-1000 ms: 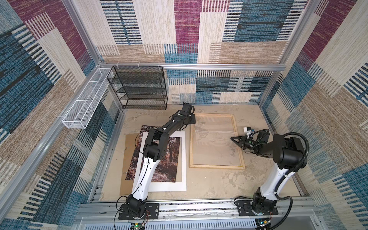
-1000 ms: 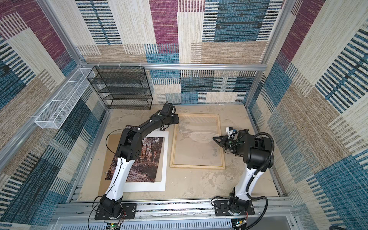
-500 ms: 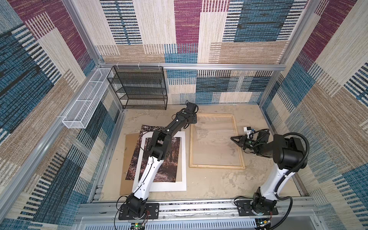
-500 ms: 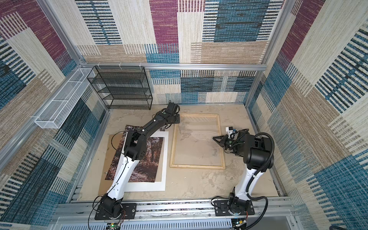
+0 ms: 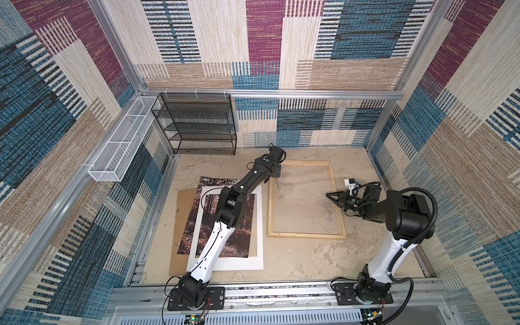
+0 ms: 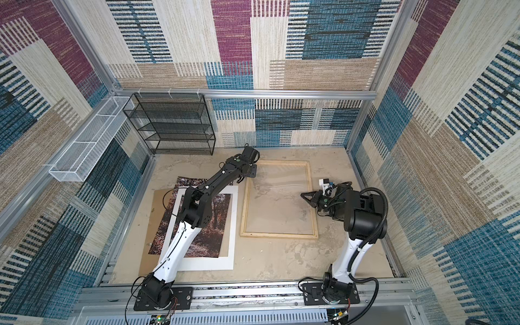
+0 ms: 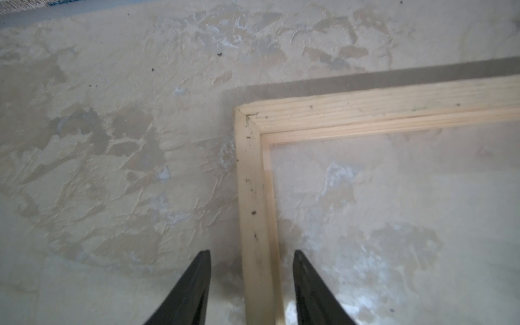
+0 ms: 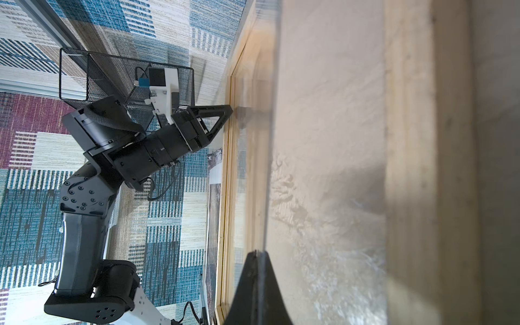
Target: Put the photo into the frame
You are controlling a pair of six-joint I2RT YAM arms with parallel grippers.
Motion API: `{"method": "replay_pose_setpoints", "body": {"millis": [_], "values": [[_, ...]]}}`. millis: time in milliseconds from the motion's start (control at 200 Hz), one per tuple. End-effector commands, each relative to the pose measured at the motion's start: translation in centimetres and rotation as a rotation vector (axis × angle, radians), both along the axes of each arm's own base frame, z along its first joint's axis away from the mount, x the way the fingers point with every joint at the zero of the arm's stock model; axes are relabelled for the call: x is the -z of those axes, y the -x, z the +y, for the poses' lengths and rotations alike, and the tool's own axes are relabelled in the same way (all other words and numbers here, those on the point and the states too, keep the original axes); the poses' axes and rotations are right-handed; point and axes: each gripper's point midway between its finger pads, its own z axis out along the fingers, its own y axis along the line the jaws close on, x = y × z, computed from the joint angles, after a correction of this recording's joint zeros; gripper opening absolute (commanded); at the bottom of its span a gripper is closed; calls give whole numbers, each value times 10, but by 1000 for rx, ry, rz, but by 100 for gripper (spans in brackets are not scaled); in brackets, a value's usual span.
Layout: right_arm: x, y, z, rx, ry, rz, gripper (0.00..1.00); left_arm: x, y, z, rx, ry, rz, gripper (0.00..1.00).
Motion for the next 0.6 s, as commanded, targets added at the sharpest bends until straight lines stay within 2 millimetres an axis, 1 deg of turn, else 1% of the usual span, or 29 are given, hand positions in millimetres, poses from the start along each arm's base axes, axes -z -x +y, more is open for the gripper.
{"method": "replay_pose_setpoints", "body": {"millis": [0, 150, 260, 336, 471, 546, 591], "values": [[-5, 1, 2, -17, -1, -28, 0, 12, 11, 8, 22, -62, 58, 51], [-5, 1, 2, -18, -2, -27, 0, 7, 11, 7, 24, -53, 56, 51], [-6, 1, 2, -19, -1, -28, 0, -7, 10, 3, 30, -25, 38, 52], [-5, 0, 2, -18, 3, -28, 0, -22, 9, 1, 36, -4, 18, 52], [-4, -1, 0, -13, 18, -25, 0, -60, 12, 4, 28, 22, -32, 52], [-4, -2, 0, -11, 24, -24, 3, -81, 17, 8, 23, 36, -59, 52], [-4, -2, 0, -13, 22, -23, 5, -91, 22, 12, 22, 36, -67, 52]]}}
